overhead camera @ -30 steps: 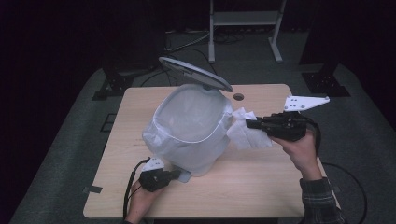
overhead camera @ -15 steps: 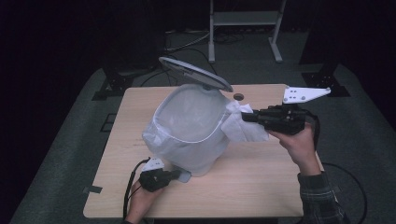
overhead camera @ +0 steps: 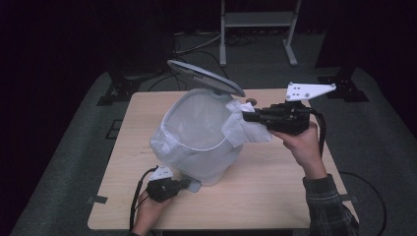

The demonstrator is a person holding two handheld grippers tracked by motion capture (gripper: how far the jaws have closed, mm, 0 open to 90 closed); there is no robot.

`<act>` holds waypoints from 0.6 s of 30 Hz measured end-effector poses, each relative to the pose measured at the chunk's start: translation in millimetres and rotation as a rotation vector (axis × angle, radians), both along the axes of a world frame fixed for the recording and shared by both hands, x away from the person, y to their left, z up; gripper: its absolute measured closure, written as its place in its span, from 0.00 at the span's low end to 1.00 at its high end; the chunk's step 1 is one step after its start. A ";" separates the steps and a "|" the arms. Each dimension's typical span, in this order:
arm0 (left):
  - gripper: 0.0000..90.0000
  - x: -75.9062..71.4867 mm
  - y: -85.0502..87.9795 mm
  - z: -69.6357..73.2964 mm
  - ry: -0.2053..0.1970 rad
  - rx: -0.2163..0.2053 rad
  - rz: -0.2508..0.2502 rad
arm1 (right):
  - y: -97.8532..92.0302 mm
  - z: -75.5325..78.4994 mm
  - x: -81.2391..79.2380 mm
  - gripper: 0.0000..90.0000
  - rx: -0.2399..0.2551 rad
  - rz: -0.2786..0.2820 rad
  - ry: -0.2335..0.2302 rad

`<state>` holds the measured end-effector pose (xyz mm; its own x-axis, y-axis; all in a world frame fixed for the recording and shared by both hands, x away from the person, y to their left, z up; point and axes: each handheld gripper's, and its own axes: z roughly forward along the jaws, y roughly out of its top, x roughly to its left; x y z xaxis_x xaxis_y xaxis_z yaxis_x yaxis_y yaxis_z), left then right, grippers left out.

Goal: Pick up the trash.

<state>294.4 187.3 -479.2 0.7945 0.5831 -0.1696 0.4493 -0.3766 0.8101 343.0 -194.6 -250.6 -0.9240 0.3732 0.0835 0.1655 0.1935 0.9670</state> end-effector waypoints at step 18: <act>1.00 0.2 0.1 0.0 0.003 -0.003 0.000 | 38.9 9.4 10.4 0.94 -0.003 0.023 -0.015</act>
